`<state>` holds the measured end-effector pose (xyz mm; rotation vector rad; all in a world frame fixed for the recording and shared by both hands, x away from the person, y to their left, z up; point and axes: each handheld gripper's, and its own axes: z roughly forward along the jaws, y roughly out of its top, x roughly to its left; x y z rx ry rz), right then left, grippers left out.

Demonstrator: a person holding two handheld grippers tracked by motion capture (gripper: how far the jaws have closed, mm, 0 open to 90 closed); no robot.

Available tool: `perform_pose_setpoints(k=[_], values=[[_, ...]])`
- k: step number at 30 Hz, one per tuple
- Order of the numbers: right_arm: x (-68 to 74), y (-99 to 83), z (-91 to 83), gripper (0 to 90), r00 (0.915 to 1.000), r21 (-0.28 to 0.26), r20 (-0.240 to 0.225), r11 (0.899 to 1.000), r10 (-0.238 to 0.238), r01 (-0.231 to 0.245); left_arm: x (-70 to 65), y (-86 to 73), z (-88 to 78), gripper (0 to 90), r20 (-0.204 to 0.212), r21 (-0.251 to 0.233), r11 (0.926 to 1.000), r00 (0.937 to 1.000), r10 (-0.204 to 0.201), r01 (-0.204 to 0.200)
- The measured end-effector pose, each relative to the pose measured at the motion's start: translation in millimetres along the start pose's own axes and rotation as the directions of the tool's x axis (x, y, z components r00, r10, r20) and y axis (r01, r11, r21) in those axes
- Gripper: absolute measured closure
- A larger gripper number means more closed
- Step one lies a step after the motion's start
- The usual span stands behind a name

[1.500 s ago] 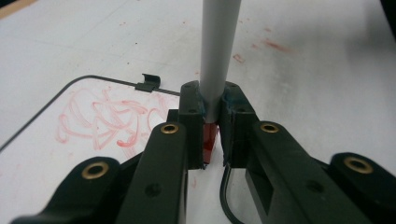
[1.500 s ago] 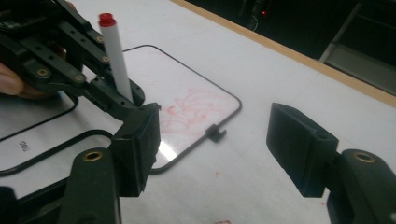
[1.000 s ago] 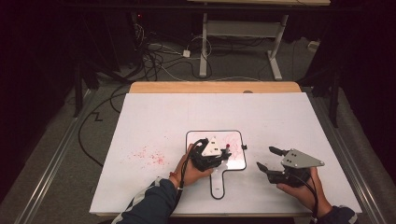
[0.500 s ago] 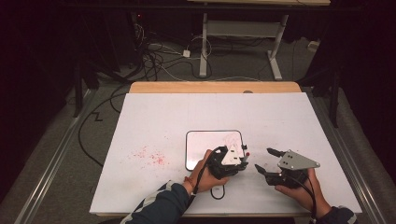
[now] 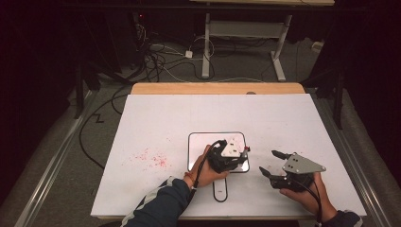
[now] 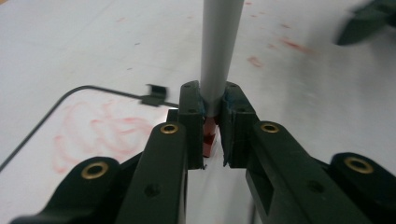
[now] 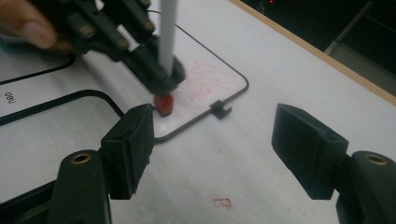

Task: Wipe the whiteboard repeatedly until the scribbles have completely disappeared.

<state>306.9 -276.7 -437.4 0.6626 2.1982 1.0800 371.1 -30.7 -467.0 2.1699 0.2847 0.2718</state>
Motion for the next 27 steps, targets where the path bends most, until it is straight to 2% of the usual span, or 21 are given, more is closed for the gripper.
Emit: perform_pose_setpoints(k=[1,3,8,11,12,14,16,17,21,24,27], values=[[-0.3,0.0,-0.2,30.7,1.0000,-0.002,0.001,1.000,0.000,0.000,-0.5,-0.6,-0.8,78.6,0.002,0.001,1.0000,1.0000,0.008,-0.008],[-0.7,-0.1,-0.5,30.7,1.0000,-0.004,-0.002,1.000,0.006,-0.006,4.4,-1.3,-0.9,78.5,0.009,-0.002,1.0000,1.0000,-0.001,0.001],[1.7,1.9,-0.8,30.7,0.9999,-0.014,-0.003,1.000,-0.013,0.013,23.7,0.9,4.0,78.5,-0.015,0.007,0.9992,0.9991,0.039,-0.039],[1.6,2.0,-0.2,30.7,0.9998,-0.016,-0.006,1.000,-0.020,0.019,42.2,3.0,5.5,78.5,-0.034,0.027,0.9996,0.9993,0.013,-0.012],[1.6,1.7,0.6,30.7,0.9997,-0.015,-0.008,1.000,-0.025,0.025,46.9,3.4,5.7,78.5,-0.045,0.035,0.9992,0.9988,0.019,-0.018],[1.6,1.5,0.5,30.7,0.9996,-0.014,-0.006,0.999,-0.029,0.029,51.5,3.4,5.5,78.5,-0.040,0.039,0.9992,0.9992,0.005,-0.003],[1.2,1.1,-0.4,30.7,0.9994,-0.011,-0.001,0.999,-0.035,0.035,48.6,2.8,4.3,78.5,-0.034,0.041,0.9991,0.9994,0.000,0.002],[0.6,0.8,-1.1,30.8,0.9995,-0.016,-0.001,0.999,-0.033,0.033,46.2,2.7,3.3,78.4,-0.016,0.042,0.9991,0.9999,-0.004,0.005],[-1.0,0.1,-2.2,30.9,0.9997,-0.014,-0.001,1.000,-0.023,0.023,28.0,4.3,1.3,78.4,0.048,0.048,0.9974,0.9976,0.051,-0.053],[0.1,0.8,-3.0,30.9,0.9997,-0.018,-0.002,0.999,-0.026,0.026,23.6,5.7,2.2,78.5,0.044,0.053,0.9945,0.9952,0.088,-0.090],[0.8,1.6,-2.4,31.0,0.9996,-0.017,-0.002,0.999,-0.030,0.030,33.7,6.0,5.9,78.4,0.027,0.045,0.9969,0.9976,0.063,-0.065]])
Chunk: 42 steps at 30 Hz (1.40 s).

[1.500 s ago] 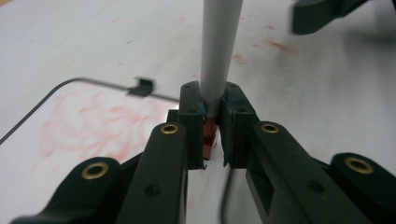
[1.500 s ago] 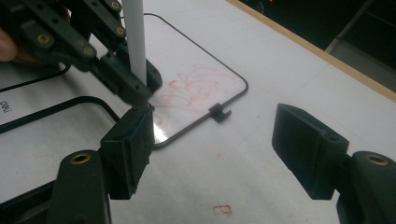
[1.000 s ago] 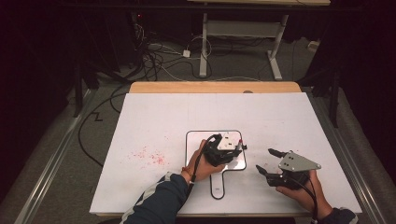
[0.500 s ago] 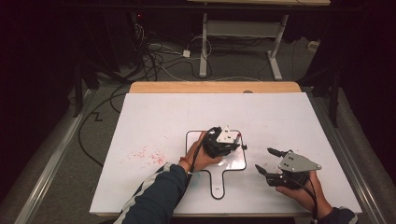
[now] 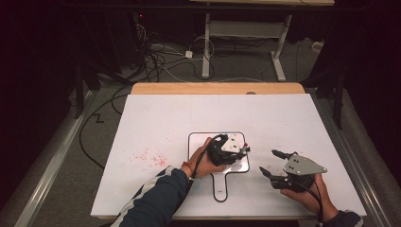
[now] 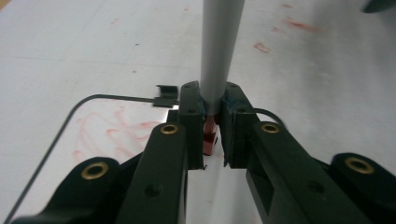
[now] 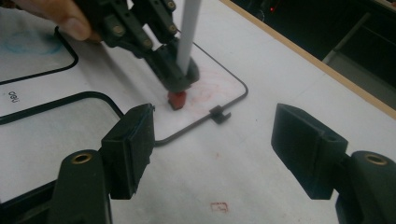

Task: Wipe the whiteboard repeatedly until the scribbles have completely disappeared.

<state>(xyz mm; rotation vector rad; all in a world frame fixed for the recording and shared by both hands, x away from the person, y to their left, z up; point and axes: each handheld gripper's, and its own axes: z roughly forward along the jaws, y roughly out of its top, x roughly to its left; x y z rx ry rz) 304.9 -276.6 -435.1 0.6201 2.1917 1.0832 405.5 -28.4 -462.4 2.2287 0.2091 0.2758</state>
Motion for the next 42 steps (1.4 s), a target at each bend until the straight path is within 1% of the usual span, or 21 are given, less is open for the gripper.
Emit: perform_pose_setpoints(k=[7,8,10,12,14,16,19,21,22,23,24,25,27,28,30,33,35,37,40,41,42], values=[[-0.2,0.0,1.4,31.3,0.9999,0.000,0.003,1.000,-0.013,0.013,25.8,6.3,12.8,78.5,-0.043,-0.001,0.9993,0.9984,-0.036,0.036],[-0.5,-0.3,1.6,31.3,0.9999,0.001,0.004,1.000,-0.015,0.015,29.0,7.2,14.3,78.4,-0.053,0.003,0.9994,0.9980,-0.033,0.033],[-0.8,-0.8,1.8,31.7,0.9999,0.002,0.003,1.000,-0.015,0.015,35.8,8.6,17.0,78.4,-0.072,0.006,0.9988,0.9962,-0.049,0.049],[-1.3,-1.2,1.8,31.9,0.9998,0.004,0.005,1.000,-0.018,0.018,39.9,9.5,18.7,78.4,-0.071,0.006,0.9976,0.9952,-0.068,0.068],[-2.6,-1.5,0.5,31.7,0.9998,0.005,0.005,1.000,-0.019,0.019,37.0,11.1,18.8,78.4,-0.069,0.016,0.9978,0.9957,-0.062,0.064],[-3.0,-1.6,-0.2,31.7,0.9998,0.005,0.007,1.000,-0.019,0.019,30.4,11.4,17.2,78.4,-0.035,0.016,0.9983,0.9978,-0.056,0.056],[-4.4,-1.9,-1.6,31.6,0.9998,0.000,0.011,1.000,-0.015,0.015,15.2,10.3,14.9,78.3,0.005,0.002,0.9995,0.9995,-0.031,0.031],[-4.4,-1.6,-2.7,31.6,0.9998,-0.002,0.015,1.000,-0.016,0.016,5.0,9.4,14.0,78.2,0.030,-0.009,0.9999,0.9995,-0.014,0.014],[-4.4,-1.6,-2.7,31.6,0.9998,-0.002,0.015,1.000,-0.016,0.016,0.7,9.4,13.9,78.2,0.054,-0.015,0.9998,0.9985,-0.008,0.009],[-4.3,-1.2,-3.1,31.6,0.9997,-0.003,0.017,1.000,-0.018,0.019,-3.6,10.0,13.9,78.2,0.067,-0.016,0.9998,0.9977,0.009,-0.007],[-4.1,-0.7,-3.3,31.6,0.9997,-0.005,0.014,1.000,-0.020,0.020,-7.1,11.3,14.0,78.2,0.058,-0.007,0.9995,0.9978,0.032,-0.032],[-3.6,-0.2,-3.4,31.6,0.9997,-0.006,0.015,1.000,-0.020,0.020,-8.6,12.4,14.3,78.1,0.052,-0.003,0.9989,0.9975,0.047,-0.047],[-3.1,0.5,-2.8,31.6,0.9997,-0.008,0.014,1.000,-0.022,0.022,-5.7,12.1,14.5,78.1,0.051,-0.004,0.9984,0.9971,0.057,-0.057],[-2.9,0.6,-2.3,31.6,0.9996,-0.008,0.012,1.000,-0.024,0.024,-2.9,11.3,14.4,78.1,0.041,-0.005,0.9987,0.9979,0.051,-0.051],[-2.4,0.5,-1.5,31.5,0.9995,-0.001,0.014,1.000,-0.028,0.028,5.2,8.5,13.2,78.1,0.006,-0.003,0.9994,0.9993,0.036,-0.036],[-2.4,-0.4,-0.4,31.4,0.9995,0.003,0.012,1.000,-0.031,0.031,19.3,2.4,9.7,78.1,-0.035,-0.004,0.9999,0.9993,-0.010,0.010],[-2.7,-1.0,-0.3,31.4,0.9994,0.004,0.013,0.999,-0.033,0.033,27.3,-1.4,8.4,78.1,-0.049,-0.013,0.9988,0.9977,-0.047,0.047],[-2.8,-1.2,-0.3,31.4,0.9995,0.000,0.008,1.000,-0.029,0.029,33.4,-2.0,8.0,78.1,-0.065,-0.005,0.9981,0.9960,-0.061,0.061],[-2.5,-0.7,-0.4,31.3,0.9994,0.000,0.008,0.999,-0.033,0.033,39.5,-2.7,7.2,78.0,-0.086,0.017,0.9977,0.9942,-0.064,0.066],[-2.3,-0.7,-0.4,31.4,0.9994,0.000,0.007,0.999,-0.034,0.034,41.3,-3.9,8.0,77.6,-0.089,0.038,0.9969,0.9939,-0.066,0.070],[-2.3,-0.7,-0.4,31.4,0.9994,0.000,0.007,0.999,-0.034,0.034,42.4,-5.6,9.6,77.6,-0.095,0.070,0.9956,0.9939,-0.055,0.062]])
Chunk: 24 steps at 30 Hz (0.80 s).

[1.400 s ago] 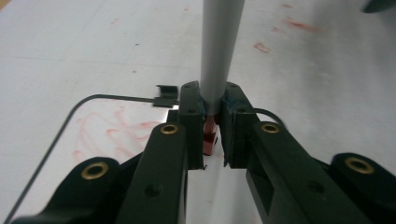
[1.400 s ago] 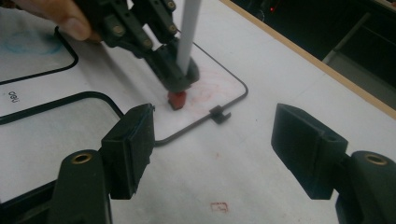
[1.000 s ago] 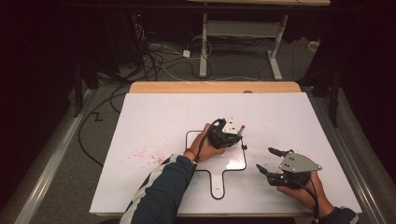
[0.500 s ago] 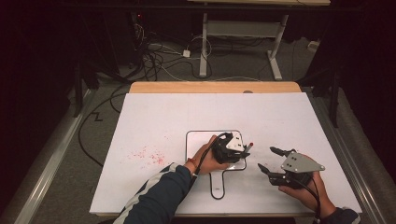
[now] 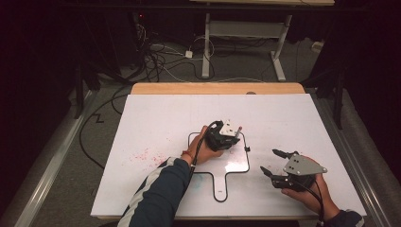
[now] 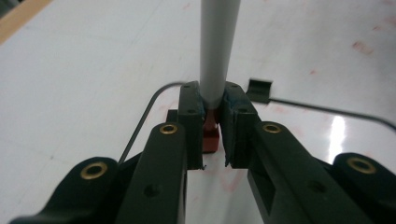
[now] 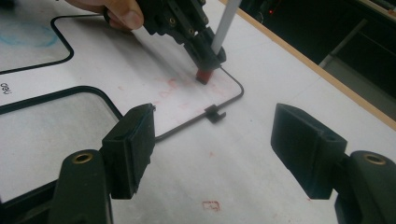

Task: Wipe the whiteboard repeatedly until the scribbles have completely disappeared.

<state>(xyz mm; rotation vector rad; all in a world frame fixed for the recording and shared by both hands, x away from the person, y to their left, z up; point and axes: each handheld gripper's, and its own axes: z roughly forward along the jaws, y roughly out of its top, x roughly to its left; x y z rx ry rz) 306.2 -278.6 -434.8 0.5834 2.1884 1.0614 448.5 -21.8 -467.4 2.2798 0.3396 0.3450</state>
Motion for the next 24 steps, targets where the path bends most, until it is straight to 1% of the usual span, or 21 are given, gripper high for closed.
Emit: perform_pose_setpoints(k=[1,3,4,6,7,9,10,12,13,14,15,16,18,20,22,24], values=[[0.0,0.0,0.2,31.4,1.0000,-0.001,-0.001,1.000,0.001,-0.001,0.8,-2.3,1.7,77.4,-0.004,0.021,0.9998,1.0000,0.006,-0.006],[0.1,0.1,0.4,31.4,1.0000,-0.002,-0.002,1.000,-0.003,0.003,2.1,-5.0,1.6,77.3,0.001,0.025,0.9994,0.9997,-0.025,0.025],[0.4,0.2,0.0,31.3,1.0000,-0.005,-0.003,1.000,-0.004,0.004,1.1,-4.9,0.8,77.3,0.007,0.026,0.9994,0.9998,-0.021,0.021],[0.3,0.5,-0.9,31.4,1.0000,-0.007,0.001,1.000,-0.006,0.006,-1.9,-3.4,-1.2,77.3,0.004,0.031,0.9995,1.0000,-0.005,0.005],[-0.2,0.4,-1.0,31.4,1.0000,-0.008,0.001,1.000,-0.003,0.003,-2.3,-2.7,-3.0,77.3,0.008,0.024,0.9997,0.9999,-0.007,0.007],[-0.7,0.4,-0.7,31.4,1.0000,-0.003,0.001,1.000,0.002,-0.002,-2.6,-1.6,-7.8,77.3,0.016,-0.005,0.9995,0.9993,-0.033,0.033],[-0.6,0.3,-0.5,31.4,1.0000,-0.003,0.002,1.000,0.003,-0.003,-2.8,-0.9,-10.1,77.4,0.021,-0.011,0.9993,0.9991,-0.036,0.037],[-0.4,0.3,0.9,31.4,1.0000,0.001,0.004,1.000,0.003,-0.003,-5.4,0.5,-14.1,77.3,0.043,-0.012,0.9995,0.9987,-0.029,0.030],[-0.3,0.6,1.7,31.5,0.9999,0.003,-0.001,1.000,0.012,-0.012,-8.2,0.9,-15.6,77.3,0.053,-0.023,0.9989,0.9978,-0.040,0.041],[-0.6,1.4,2.2,31.8,0.9997,0.003,-0.006,1.000,0.024,-0.024,-10.1,1.0,-18.2,77.4,0.069,-0.028,0.9988,0.9969,-0.038,0.040],[-1.1,4.7,4.6,32.4,0.9991,-0.007,-0.012,0.999,0.040,-0.040,-12.2,0.9,-20.7,77.3,0.084,-0.034,0.9984,0.9955,-0.043,0.046],[-1.1,4.7,4.6,32.4,0.9991,-0.007,-0.012,0.999,0.040,-0.040,-14.3,1.0,-23.2,77.3,0.100,-0.036,0.9980,0.9938,-0.048,0.052],[-2.7,10.4,8.6,33.7,0.9947,-0.023,-0.049,0.995,0.091,-0.092,-18.3,0.8,-28.6,77.3,0.127,-0.043,0.9976,0.9907,-0.049,0.055],[-3.9,19.2,14.7,35.5,0.9880,-0.031,-0.087,0.991,0.127,-0.130,-23.7,0.9,-32.8,77.4,0.141,-0.034,0.9988,0.9896,-0.030,0.035],[-2.5,30.7,21.3,37.5,0.9870,-0.027,-0.101,0.991,0.126,-0.129,-30.0,0.0,-36.2,77.4,0.158,-0.021,0.9995,0.9873,-0.020,0.023],[-1.1,42.7,26.4,40.4,0.9816,-0.052,-0.142,0.989,0.128,-0.137,-33.7,-1.5,-38.9,77.4,0.175,-0.021,0.9995,0.9845,-0.018,0.022]])
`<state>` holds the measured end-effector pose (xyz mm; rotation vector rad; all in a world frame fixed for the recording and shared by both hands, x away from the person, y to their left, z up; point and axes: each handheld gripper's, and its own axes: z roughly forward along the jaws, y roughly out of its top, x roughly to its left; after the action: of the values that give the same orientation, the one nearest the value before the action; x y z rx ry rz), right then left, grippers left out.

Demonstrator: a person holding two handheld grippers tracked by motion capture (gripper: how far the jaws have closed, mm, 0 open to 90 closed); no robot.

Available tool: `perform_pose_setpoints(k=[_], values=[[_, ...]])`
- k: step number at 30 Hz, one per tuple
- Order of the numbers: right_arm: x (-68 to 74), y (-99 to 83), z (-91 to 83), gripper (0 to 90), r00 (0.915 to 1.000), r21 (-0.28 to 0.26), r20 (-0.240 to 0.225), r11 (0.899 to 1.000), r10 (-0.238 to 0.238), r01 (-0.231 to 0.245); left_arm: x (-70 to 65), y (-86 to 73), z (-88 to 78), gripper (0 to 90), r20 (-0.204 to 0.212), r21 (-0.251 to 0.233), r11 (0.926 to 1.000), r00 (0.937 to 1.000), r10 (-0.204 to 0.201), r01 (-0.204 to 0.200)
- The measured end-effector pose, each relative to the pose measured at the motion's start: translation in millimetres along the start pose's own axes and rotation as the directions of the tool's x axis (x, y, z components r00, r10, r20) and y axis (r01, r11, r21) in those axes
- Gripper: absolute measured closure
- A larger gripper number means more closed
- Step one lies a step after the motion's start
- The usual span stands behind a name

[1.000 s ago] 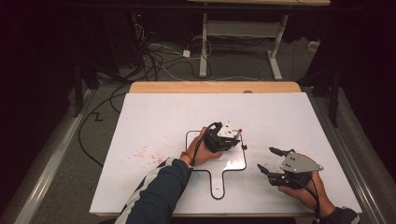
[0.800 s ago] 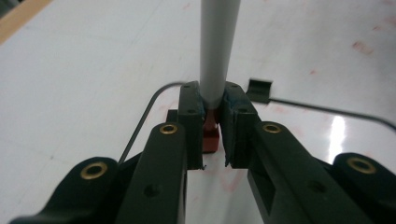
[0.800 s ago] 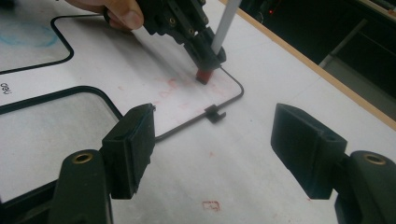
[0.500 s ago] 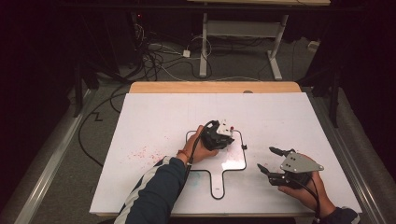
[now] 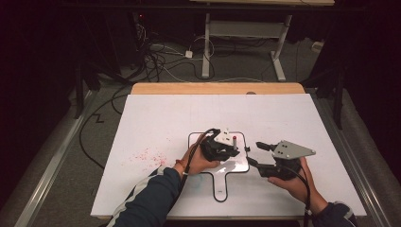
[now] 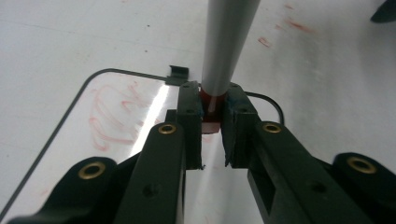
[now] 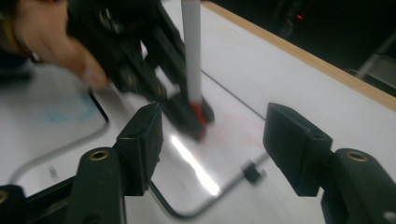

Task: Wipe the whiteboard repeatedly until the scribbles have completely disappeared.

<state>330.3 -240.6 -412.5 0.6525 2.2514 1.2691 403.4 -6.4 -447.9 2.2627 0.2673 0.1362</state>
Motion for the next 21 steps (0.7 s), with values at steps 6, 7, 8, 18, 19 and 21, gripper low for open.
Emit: perform_pose_setpoints(k=[6,7,8,18,19,21], values=[[4.7,24.0,31.0,51.0,0.9936,0.013,-0.109,1.000,0.029,-0.028,-11.2,-3.4,-5.2,77.3,0.013,0.014,0.9999,0.9999,0.007,-0.007],[4.7,24.0,31.0,51.0,0.9936,0.013,-0.109,1.000,0.029,-0.028,-12.2,-4.4,-6.2,77.3,0.011,0.014,0.9999,0.9999,0.004,-0.004],[5.7,25.0,35.0,53.7,0.9922,0.027,-0.121,0.999,0.030,-0.027,-13.0,-5.4,-7.1,77.3,0.013,0.013,0.9999,0.9999,-0.001,0.001],[12.5,26.4,61.8,81.2,0.9852,0.069,-0.171,0.997,-0.006,0.018,-15.7,-22.5,-8.3,68.4,-0.054,0.021,0.9994,0.9982,-0.027,0.028],[9.8,25.6,61.9,81.2,0.9850,0.063,-0.173,0.998,0.004,0.007,-16.5,-24.2,-8.9,61.4,-0.088,0.024,0.9992,0.9957,-0.031,0.034],[6.4,24.5,61.9,81.2,0.9852,0.061,-0.171,0.998,0.006,0.004,-17.8,-29.4,-14.0,53.6,-0.123,0.012,0.9991,0.9917,-0.038,0.040]])
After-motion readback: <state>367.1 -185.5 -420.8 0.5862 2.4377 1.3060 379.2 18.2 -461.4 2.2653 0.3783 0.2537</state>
